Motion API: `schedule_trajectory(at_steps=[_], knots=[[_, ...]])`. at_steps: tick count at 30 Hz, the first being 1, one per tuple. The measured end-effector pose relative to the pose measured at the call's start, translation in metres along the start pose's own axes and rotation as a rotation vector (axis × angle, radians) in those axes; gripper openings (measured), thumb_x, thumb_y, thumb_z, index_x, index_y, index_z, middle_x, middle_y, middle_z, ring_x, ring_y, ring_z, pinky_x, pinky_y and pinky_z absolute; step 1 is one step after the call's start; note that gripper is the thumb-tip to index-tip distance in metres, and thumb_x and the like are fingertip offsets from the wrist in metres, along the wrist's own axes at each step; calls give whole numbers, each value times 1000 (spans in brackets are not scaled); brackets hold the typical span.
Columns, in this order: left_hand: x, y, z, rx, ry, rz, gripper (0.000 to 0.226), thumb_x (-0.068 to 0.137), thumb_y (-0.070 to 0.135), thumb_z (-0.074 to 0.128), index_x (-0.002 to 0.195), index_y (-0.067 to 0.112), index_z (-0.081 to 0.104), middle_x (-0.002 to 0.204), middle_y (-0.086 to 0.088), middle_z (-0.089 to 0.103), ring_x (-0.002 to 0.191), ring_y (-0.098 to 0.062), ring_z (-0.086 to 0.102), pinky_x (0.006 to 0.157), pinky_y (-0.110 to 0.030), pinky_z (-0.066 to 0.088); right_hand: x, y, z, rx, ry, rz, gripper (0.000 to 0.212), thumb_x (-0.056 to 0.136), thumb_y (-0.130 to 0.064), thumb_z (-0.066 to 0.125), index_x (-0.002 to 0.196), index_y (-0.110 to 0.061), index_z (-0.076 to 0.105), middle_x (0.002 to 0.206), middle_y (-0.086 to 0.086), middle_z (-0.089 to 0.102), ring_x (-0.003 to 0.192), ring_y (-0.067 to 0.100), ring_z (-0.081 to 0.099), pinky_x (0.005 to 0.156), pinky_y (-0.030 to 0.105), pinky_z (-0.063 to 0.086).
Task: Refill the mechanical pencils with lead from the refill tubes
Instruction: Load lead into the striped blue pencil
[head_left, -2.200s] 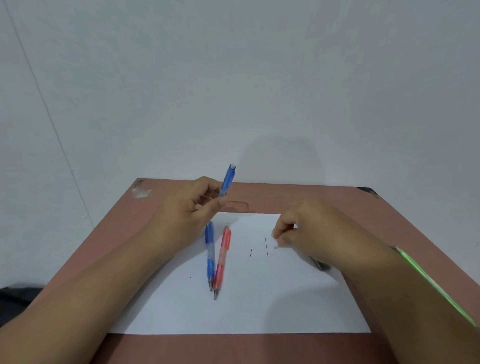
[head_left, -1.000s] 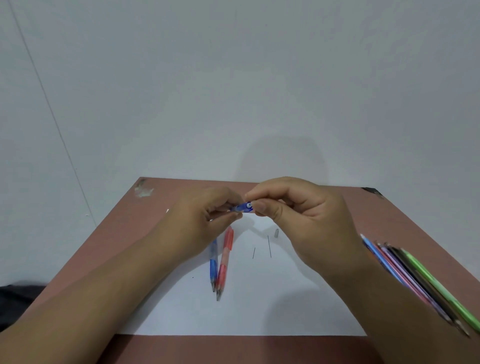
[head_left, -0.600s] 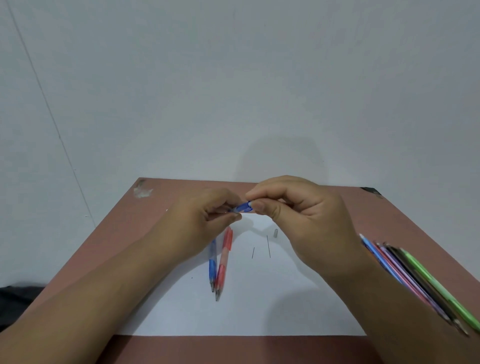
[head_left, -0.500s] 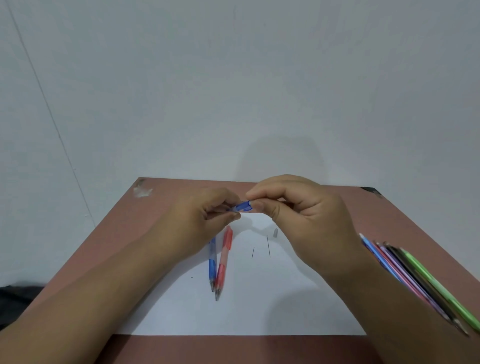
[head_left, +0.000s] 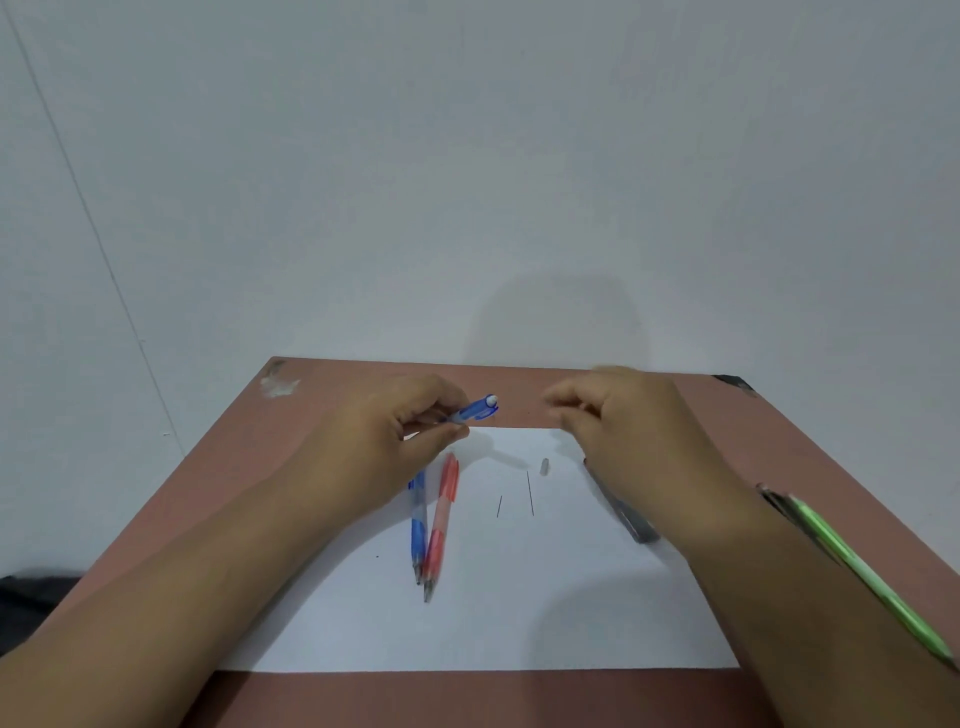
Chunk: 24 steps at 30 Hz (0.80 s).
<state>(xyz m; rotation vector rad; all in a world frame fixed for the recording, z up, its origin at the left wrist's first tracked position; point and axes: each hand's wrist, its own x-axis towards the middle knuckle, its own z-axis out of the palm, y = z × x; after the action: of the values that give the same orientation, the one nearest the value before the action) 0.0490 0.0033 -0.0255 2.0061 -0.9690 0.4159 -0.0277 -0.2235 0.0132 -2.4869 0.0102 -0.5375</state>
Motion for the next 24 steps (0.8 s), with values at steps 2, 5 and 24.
schedule_trajectory(at_steps=[2,5,24], knots=[[0,-2,-1,-3,-3,-10,34,90,18,74,95,50,62,96,27,69,93,-1,69,83,-21,56,3,4,0,-111,-170,88,10,95,-22,68,96,-18,77,98,0,71,88,27,70,80,45,58],[-1,-2,-2,13,-7,-15,36,90,19,73,92,52,61,96,31,67,94,2,68,84,-21,56,1,4,3,-129,-267,115,14,92,-27,72,105,-26,78,104,-8,69,91,20,68,81,36,57],[-1,-9,-1,23,-20,-76,22,90,23,74,104,40,71,97,24,70,92,-3,67,81,-30,58,-22,-35,0,816,87,-128,13,91,0,68,90,-11,76,91,1,79,88,19,76,83,28,61]])
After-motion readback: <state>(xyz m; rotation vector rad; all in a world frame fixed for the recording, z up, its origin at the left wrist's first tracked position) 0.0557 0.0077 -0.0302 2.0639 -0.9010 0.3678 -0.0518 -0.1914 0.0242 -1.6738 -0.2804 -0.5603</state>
